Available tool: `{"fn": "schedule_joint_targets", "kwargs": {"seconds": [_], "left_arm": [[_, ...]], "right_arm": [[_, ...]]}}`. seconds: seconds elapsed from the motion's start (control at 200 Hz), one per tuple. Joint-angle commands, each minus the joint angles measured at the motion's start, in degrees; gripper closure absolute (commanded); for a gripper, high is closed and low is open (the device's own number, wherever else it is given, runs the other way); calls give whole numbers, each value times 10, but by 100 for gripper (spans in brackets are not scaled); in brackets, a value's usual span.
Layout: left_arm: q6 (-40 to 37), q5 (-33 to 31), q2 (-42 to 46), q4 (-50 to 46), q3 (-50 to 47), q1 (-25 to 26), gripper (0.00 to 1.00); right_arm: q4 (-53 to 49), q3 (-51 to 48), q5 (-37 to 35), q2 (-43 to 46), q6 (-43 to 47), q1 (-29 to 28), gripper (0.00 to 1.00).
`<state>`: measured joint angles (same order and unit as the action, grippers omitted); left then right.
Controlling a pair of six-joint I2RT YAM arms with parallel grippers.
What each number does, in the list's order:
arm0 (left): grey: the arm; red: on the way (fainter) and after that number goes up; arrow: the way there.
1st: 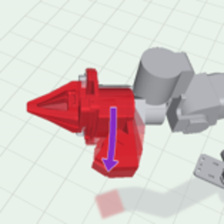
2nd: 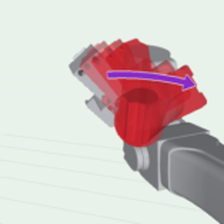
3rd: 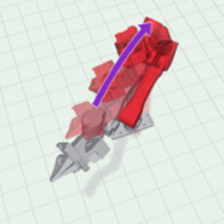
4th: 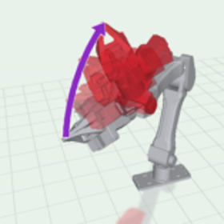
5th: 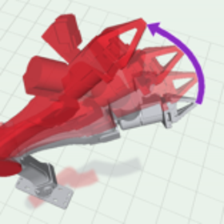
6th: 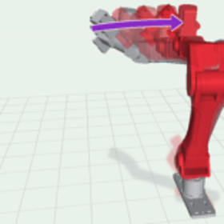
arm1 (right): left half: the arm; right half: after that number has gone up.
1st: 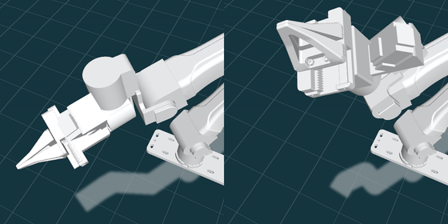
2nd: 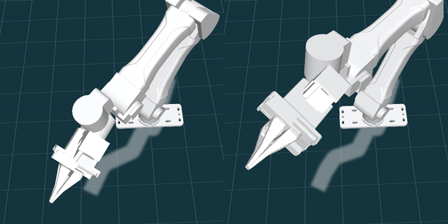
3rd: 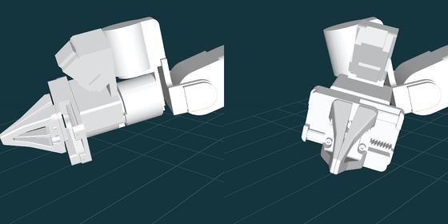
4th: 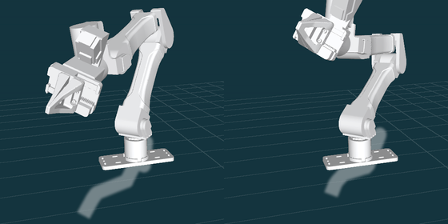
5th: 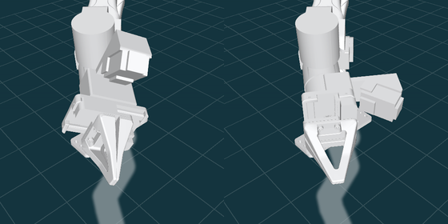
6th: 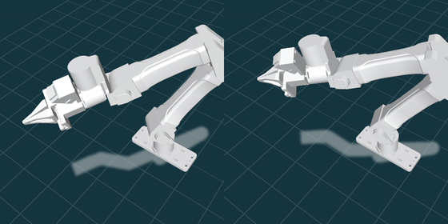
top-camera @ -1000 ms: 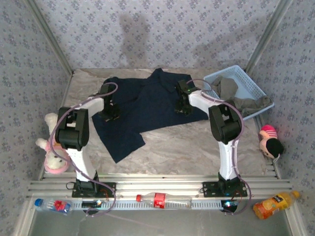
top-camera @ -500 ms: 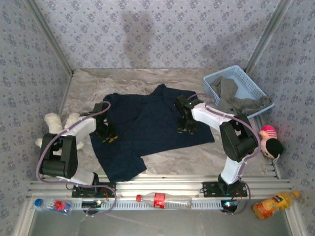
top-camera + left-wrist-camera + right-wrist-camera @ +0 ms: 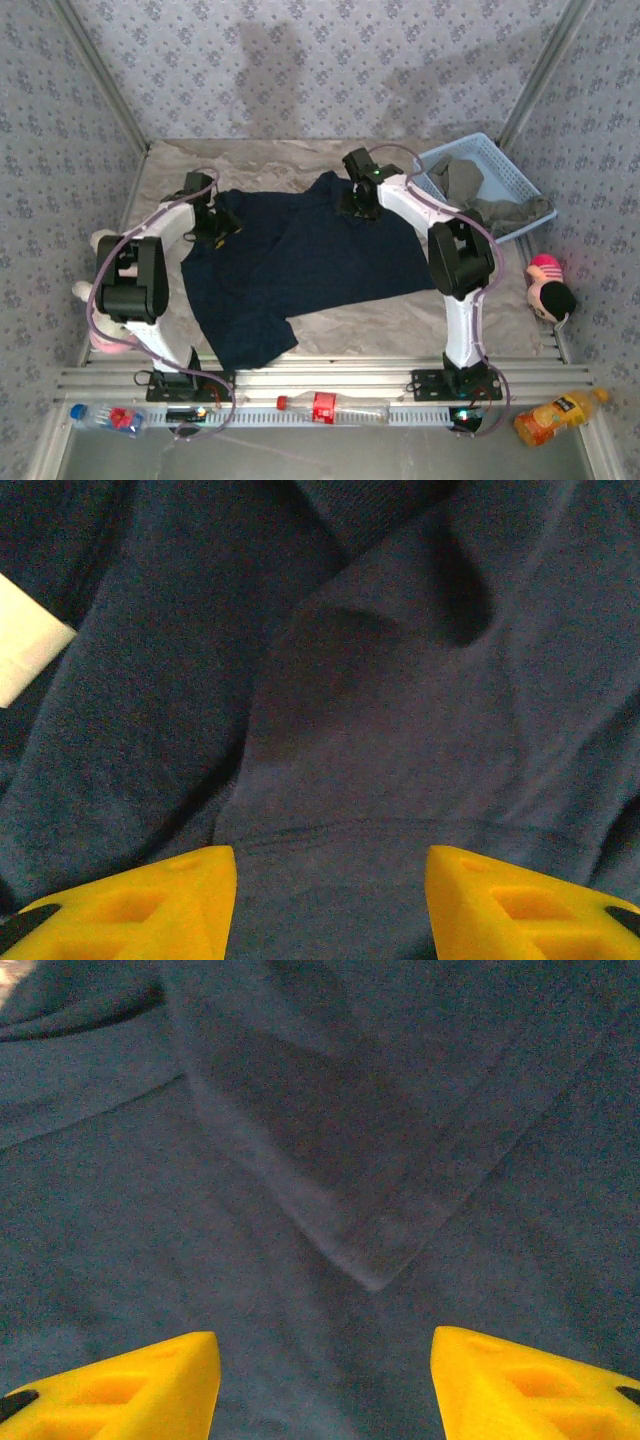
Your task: Fold and stack the mixed laundry pile
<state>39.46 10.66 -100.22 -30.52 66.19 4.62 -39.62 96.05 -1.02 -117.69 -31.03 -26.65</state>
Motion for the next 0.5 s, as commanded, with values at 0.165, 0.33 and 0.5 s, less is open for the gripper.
{"fn": "schedule_joint_targets", "kwargs": {"seconds": [0.165,0.33,0.5], "left_arm": [[-25,-34,-18,-7,-5,20,46],[-34,-57,-25,-15,-1,33,49],[-37,-67,-34,-22,10,36,68]], "right_arm": [[19,18,33,-36,-2,25,38],[29,30,42,-68,-19,27,38],[17,70,51,-106,-25,29,40]]}}
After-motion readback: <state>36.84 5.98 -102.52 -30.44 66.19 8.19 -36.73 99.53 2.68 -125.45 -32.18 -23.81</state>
